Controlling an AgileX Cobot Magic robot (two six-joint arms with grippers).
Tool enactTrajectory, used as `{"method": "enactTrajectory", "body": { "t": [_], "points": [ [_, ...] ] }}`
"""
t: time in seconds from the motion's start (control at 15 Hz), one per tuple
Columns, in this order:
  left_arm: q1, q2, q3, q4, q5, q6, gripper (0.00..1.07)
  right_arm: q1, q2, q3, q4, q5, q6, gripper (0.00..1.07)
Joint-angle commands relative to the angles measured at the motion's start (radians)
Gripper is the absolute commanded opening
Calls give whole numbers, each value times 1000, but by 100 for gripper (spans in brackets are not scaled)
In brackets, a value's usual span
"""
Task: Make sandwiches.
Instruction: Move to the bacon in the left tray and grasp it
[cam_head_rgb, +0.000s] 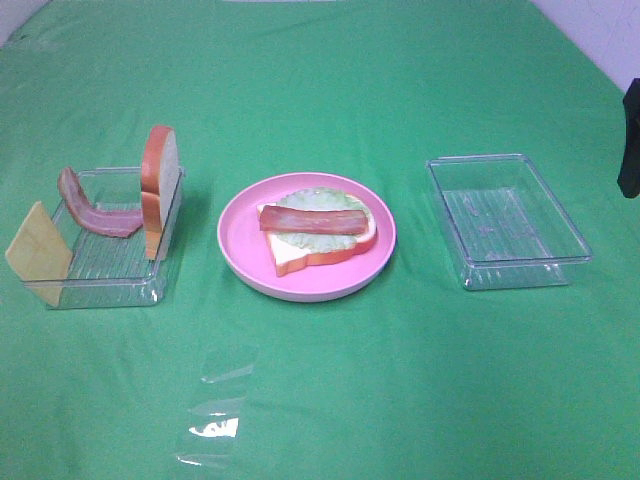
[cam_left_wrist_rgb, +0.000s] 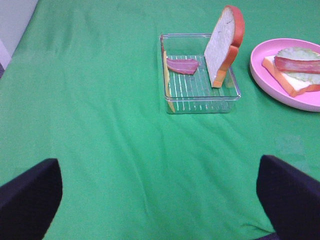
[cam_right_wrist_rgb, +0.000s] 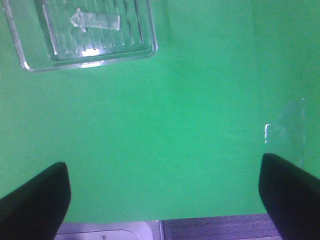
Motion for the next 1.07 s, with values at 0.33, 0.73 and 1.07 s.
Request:
{"method": "enactTrajectory", "body": {
  "t": [0.33, 0.73, 1.07],
  "points": [
    [2, -4, 4, -1, -5, 0, 98, -1, -399, 239, 51, 34, -10, 98],
    [2, -4, 4, -1, -5, 0, 98, -1, -962, 466, 52, -98, -50, 98],
    [2, -4, 4, -1, -5, 0, 98, -1, -1296, 663, 56, -150, -59, 98]
  ]
}}
